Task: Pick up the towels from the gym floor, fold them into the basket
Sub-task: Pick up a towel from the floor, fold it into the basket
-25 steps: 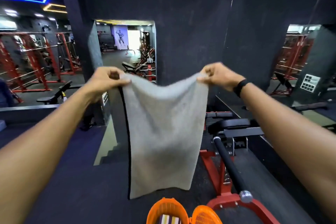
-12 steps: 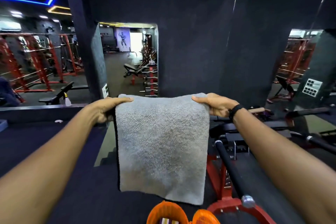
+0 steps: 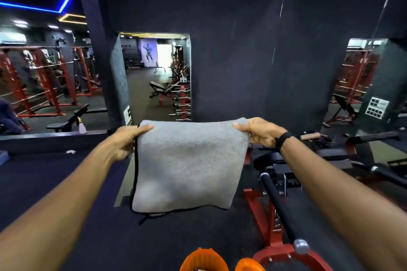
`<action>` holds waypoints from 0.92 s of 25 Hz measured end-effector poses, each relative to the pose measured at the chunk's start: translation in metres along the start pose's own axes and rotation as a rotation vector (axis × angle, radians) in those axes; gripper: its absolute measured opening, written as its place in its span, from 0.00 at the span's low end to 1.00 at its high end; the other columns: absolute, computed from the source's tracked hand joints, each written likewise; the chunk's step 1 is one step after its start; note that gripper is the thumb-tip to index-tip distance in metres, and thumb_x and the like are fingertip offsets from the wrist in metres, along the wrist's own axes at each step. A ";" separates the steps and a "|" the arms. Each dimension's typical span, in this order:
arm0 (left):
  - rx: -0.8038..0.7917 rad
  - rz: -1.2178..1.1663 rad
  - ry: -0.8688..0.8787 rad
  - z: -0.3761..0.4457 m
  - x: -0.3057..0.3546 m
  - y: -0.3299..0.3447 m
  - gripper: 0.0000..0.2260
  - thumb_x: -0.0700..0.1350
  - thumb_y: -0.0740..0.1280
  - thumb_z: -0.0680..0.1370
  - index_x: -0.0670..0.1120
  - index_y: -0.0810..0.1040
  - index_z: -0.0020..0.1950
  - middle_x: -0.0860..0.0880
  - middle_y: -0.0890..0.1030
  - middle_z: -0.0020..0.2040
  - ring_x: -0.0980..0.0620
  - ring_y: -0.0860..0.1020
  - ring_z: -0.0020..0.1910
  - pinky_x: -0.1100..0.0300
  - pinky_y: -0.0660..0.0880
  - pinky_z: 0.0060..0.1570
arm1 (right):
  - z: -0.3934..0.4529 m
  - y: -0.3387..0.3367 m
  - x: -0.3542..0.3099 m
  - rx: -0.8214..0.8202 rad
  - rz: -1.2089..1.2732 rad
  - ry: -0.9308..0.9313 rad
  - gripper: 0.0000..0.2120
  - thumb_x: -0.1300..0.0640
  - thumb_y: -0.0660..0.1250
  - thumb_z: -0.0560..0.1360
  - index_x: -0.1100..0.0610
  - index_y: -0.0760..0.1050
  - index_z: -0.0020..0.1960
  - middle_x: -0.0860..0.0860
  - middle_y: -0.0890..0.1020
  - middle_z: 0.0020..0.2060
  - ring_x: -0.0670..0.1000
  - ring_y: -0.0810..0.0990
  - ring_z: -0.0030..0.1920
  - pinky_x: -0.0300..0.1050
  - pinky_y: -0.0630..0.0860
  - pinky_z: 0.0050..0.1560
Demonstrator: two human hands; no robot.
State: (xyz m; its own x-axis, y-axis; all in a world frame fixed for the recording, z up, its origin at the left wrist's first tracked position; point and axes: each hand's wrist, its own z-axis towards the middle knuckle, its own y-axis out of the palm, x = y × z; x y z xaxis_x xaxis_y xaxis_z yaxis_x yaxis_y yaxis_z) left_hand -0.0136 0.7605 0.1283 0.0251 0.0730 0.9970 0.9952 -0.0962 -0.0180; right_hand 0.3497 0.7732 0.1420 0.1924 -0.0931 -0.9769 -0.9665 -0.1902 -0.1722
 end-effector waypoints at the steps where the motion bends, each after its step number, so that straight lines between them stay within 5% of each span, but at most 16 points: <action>1: -0.022 -0.090 0.030 0.003 -0.003 -0.004 0.21 0.50 0.81 0.59 0.44 0.81 0.47 0.49 0.83 0.39 0.56 0.80 0.34 0.65 0.76 0.31 | 0.005 0.000 0.003 0.056 0.109 -0.009 0.16 0.59 0.70 0.75 0.65 0.77 0.60 0.55 0.84 0.49 0.47 0.83 0.41 0.41 0.82 0.43; 4: -0.136 -0.070 0.060 0.002 -0.005 -0.003 0.23 0.44 0.81 0.56 0.45 0.83 0.50 0.47 0.85 0.46 0.54 0.83 0.43 0.58 0.80 0.45 | 0.006 -0.001 0.002 0.001 0.133 -0.008 0.26 0.58 0.76 0.69 0.65 0.74 0.64 0.56 0.82 0.56 0.50 0.81 0.50 0.48 0.78 0.55; 6: -0.079 -0.083 0.082 0.003 -0.005 0.002 0.21 0.42 0.79 0.61 0.44 0.82 0.52 0.44 0.84 0.52 0.52 0.82 0.47 0.55 0.79 0.51 | -0.001 -0.001 -0.006 -0.141 -0.078 0.012 0.23 0.59 0.77 0.67 0.60 0.75 0.60 0.51 0.84 0.48 0.46 0.80 0.43 0.44 0.78 0.49; 9: 0.024 -0.219 0.156 0.004 -0.002 0.010 0.10 0.39 0.71 0.71 0.45 0.80 0.53 0.47 0.85 0.47 0.53 0.84 0.42 0.58 0.81 0.41 | -0.003 -0.001 -0.018 -0.107 -0.016 -0.131 0.15 0.60 0.70 0.73 0.59 0.77 0.60 0.50 0.84 0.48 0.47 0.82 0.47 0.43 0.79 0.51; 14: 0.206 -0.222 0.150 0.006 0.001 0.013 0.06 0.35 0.70 0.74 0.41 0.80 0.49 0.49 0.85 0.36 0.51 0.82 0.37 0.59 0.81 0.34 | 0.005 0.012 -0.014 0.025 0.044 -0.174 0.08 0.61 0.67 0.77 0.59 0.79 0.55 0.50 0.84 0.47 0.48 0.80 0.49 0.45 0.75 0.57; 20: 0.266 -0.050 0.221 0.005 0.009 0.004 0.16 0.35 0.75 0.67 0.39 0.78 0.52 0.42 0.82 0.48 0.54 0.82 0.37 0.63 0.80 0.37 | 0.008 0.008 -0.013 0.115 0.104 -0.211 0.07 0.63 0.65 0.78 0.61 0.78 0.55 0.52 0.83 0.47 0.47 0.80 0.47 0.43 0.76 0.54; 23: 0.301 -0.046 0.247 0.006 0.014 0.004 0.30 0.36 0.79 0.61 0.43 0.71 0.58 0.40 0.80 0.53 0.51 0.80 0.44 0.63 0.79 0.39 | 0.009 0.013 -0.013 0.195 0.138 -0.217 0.05 0.63 0.65 0.78 0.59 0.79 0.50 0.51 0.82 0.46 0.47 0.79 0.46 0.39 0.74 0.47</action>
State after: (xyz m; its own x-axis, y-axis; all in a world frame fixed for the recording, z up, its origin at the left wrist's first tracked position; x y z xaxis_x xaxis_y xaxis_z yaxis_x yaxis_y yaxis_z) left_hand -0.0085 0.7671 0.1418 -0.0070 -0.1746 0.9846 0.9790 0.1994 0.0423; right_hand 0.3331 0.7804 0.1510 0.0372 0.1101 -0.9932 -0.9993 0.0025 -0.0372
